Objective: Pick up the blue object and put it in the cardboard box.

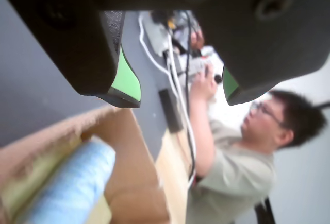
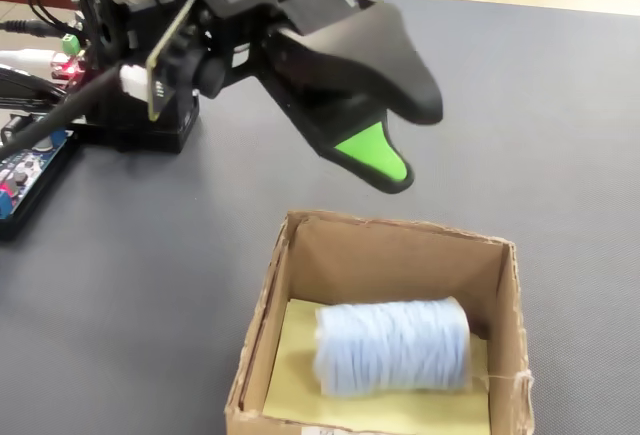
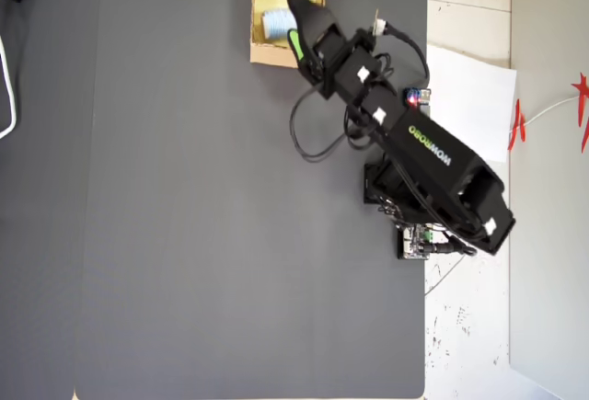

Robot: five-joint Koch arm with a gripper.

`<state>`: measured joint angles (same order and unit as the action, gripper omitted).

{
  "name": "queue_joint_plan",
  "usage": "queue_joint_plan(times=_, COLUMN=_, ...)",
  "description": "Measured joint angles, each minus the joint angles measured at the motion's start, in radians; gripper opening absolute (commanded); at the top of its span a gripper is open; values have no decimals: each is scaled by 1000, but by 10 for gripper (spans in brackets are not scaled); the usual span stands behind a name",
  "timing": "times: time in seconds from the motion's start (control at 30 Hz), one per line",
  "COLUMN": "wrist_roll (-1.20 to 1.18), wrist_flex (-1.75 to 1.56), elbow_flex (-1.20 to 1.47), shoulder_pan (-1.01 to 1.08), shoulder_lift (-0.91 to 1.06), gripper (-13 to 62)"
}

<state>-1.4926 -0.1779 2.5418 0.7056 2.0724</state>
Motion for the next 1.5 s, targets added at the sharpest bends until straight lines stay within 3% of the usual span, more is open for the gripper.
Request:
queue_joint_plan(times=0.27, wrist_roll=-92, wrist_flex=-167, elbow_flex=267, shoulder_pan=-261, shoulder_lift=196, gripper=337)
queue_joint_plan(times=0.57, wrist_roll=-114, wrist_flex=-265, elbow_flex=509, shoulder_pan=-522, shoulder_lift=207, gripper=338)
queue_joint_plan(times=0.8, wrist_roll=-114, wrist_flex=-249, elbow_flex=537, shoulder_pan=-666, shoulder_lift=207, gripper=344)
queue_joint_plan(times=1.07, wrist_roll=-112, wrist_flex=78, elbow_flex=537, shoulder_pan=-683, shoulder_lift=207, gripper=344)
queue_joint_plan(times=1.5, wrist_roll=-117, wrist_flex=110, elbow_flex=537, shoulder_pan=-658, shoulder_lift=207, gripper=342)
